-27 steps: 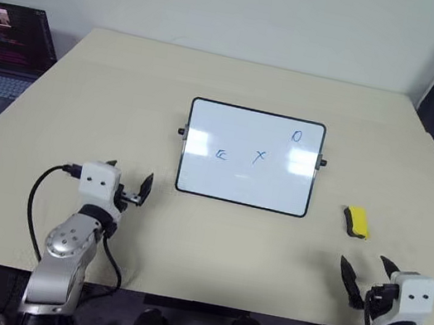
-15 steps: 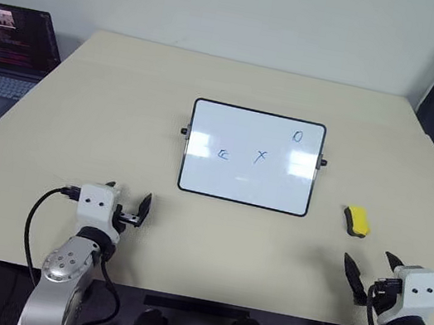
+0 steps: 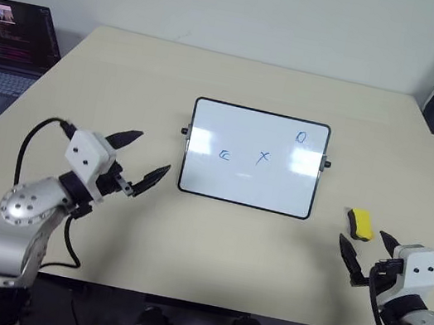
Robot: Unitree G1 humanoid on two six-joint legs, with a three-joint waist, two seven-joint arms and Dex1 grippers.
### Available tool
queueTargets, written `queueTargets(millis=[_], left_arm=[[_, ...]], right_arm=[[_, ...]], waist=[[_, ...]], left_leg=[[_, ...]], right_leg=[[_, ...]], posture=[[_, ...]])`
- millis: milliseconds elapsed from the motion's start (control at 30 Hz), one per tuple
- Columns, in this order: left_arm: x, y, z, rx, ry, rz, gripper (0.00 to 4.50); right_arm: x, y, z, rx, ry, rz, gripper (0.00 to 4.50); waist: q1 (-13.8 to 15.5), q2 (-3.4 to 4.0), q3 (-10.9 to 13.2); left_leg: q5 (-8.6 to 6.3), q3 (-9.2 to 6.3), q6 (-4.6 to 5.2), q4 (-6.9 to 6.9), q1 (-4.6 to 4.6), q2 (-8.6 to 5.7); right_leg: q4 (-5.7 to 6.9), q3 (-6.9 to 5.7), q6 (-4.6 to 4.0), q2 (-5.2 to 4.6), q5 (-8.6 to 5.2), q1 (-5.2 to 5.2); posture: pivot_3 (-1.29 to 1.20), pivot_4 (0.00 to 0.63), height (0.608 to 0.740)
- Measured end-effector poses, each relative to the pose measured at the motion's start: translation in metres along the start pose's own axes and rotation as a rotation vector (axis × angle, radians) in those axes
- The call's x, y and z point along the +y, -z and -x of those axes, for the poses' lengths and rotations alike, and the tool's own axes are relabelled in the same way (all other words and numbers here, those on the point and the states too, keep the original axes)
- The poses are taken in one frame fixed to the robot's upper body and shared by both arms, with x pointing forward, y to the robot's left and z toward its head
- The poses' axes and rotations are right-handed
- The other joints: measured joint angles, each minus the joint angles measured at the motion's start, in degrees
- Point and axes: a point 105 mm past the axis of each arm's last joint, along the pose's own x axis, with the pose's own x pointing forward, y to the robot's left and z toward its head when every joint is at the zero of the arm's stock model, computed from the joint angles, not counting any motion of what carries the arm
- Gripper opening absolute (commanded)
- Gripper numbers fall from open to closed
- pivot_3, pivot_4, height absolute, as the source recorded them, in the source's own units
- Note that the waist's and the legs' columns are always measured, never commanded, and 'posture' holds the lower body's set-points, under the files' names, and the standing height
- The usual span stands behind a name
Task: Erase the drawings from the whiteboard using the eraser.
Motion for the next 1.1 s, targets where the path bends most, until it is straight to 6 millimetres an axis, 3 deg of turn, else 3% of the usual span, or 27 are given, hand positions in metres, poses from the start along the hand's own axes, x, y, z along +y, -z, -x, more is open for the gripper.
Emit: queueTargets(millis=[133, 267, 433, 600, 800, 1100], left_arm=[[-0.018, -0.023, -0.027, -0.035, 0.216, 0.009, 4.50], [-0.058, -0.039, -0.054, -0.037, 0.552, -0.037, 4.50], [-0.066, -0.044, -0.068, -0.036, 0.706, -0.041, 4.50], [-0.073, -0.038, -0.077, -0.038, 0.759, -0.038, 4.50], [-0.078, -0.039, -0.080, -0.050, 0.771, -0.053, 4.50], [-0.082, -0.033, -0.077, -0.039, 0.762, -0.046, 4.50]], right_arm=[[-0.008, -0.011, -0.001, 0.021, 0.028, -0.046, 4.49], [-0.015, -0.019, -0.019, 0.081, 0.078, -0.079, 4.49], [-0.025, -0.016, -0.032, 0.162, 0.125, -0.131, 4.49], [-0.028, -0.020, -0.047, 0.194, 0.110, -0.116, 4.49], [-0.030, 0.002, -0.066, 0.282, 0.111, -0.128, 4.49], [-0.042, 0.011, -0.079, 0.285, 0.141, -0.121, 4.49]], waist=[[-0.17, 0.01, -0.02], [-0.57, 0.02, 0.02], [-0.58, 0.13, 0.07], [-0.41, 0.14, 0.08], [-0.40, 0.18, 0.10], [-0.39, 0.23, 0.13]], left_leg=[[0.01, -0.04, 0.01, 0.07, 0.02, -0.01], [0.04, -0.07, 0.05, 0.11, 0.06, -0.02], [0.04, -0.16, 0.05, 0.04, 0.01, -0.01], [0.04, -0.22, 0.06, 0.05, -0.06, -0.02], [0.04, -0.24, 0.06, 0.07, -0.07, -0.02], [0.05, -0.27, 0.07, 0.10, -0.07, -0.02]], right_leg=[[0.03, -0.01, 0.01, 0.02, 0.01, 0.04], [0.21, 0.00, -0.02, 0.05, 0.04, 0.01], [0.29, -0.02, 0.05, 0.12, -0.02, -0.03], [0.29, -0.05, 0.09, 0.14, -0.03, -0.03], [0.33, -0.04, 0.11, 0.15, -0.02, -0.03], [0.40, -0.06, 0.14, 0.16, -0.01, -0.02]], posture=[[0.00, 0.150, 0.740], [0.00, 0.150, 0.740], [0.00, 0.150, 0.740], [0.00, 0.150, 0.740], [0.00, 0.150, 0.740], [0.00, 0.150, 0.740]])
